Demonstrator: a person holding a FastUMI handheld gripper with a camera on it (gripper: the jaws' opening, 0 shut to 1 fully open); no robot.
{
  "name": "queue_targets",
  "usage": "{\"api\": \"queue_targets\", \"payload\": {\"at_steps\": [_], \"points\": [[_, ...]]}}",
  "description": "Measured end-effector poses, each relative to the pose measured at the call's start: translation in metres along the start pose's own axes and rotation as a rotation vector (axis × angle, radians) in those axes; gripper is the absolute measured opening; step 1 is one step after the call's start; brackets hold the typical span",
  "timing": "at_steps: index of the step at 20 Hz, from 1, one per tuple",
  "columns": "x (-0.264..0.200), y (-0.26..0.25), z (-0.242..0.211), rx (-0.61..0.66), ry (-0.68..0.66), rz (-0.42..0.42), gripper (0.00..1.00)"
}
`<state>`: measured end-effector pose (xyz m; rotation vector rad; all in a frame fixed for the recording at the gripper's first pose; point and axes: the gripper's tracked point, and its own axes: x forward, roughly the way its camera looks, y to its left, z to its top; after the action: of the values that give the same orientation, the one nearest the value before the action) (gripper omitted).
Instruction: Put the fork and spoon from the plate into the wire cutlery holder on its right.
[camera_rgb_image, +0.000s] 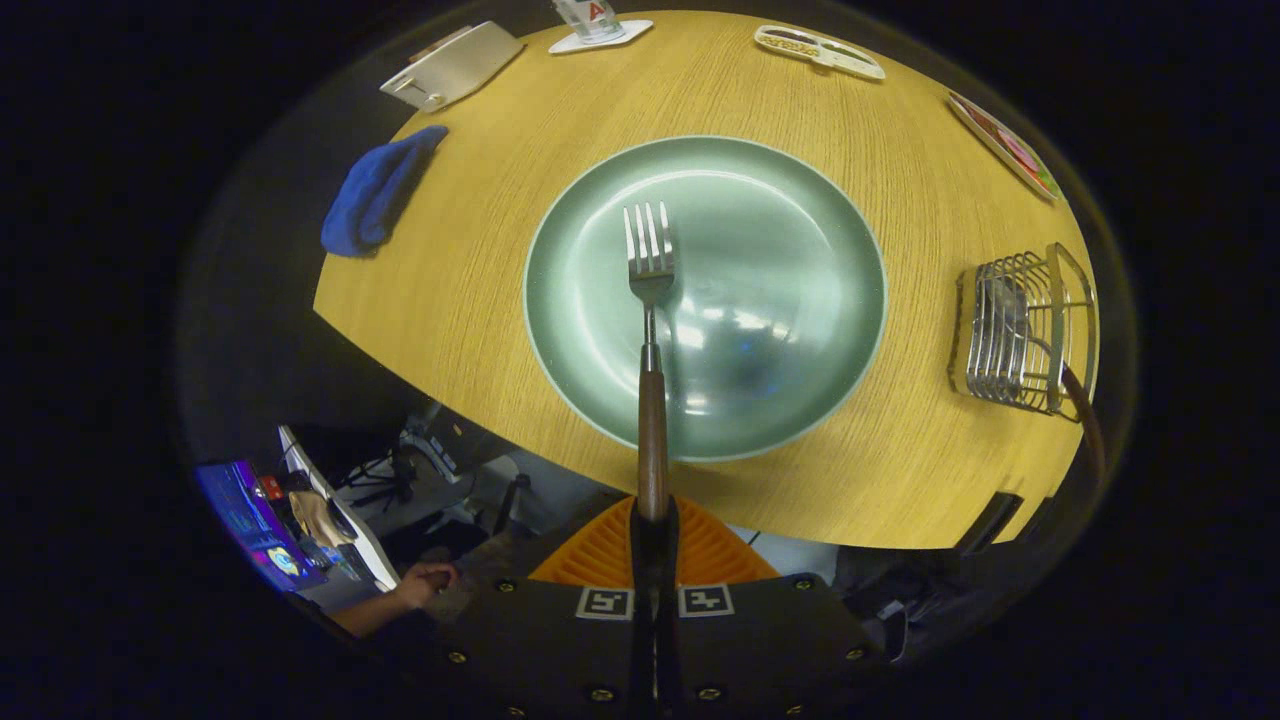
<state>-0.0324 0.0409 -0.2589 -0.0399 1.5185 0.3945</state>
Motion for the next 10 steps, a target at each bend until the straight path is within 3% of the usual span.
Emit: {"api": "queue_targets", "payload": {"at_steps": [7, 10], "points": [[-0.073, -0.064, -0.029, -0.113, 0.071, -0.127, 0.02], [-0.099, -0.081, -0.04, -0.087, 0.096, -0.116, 0.02]]}}
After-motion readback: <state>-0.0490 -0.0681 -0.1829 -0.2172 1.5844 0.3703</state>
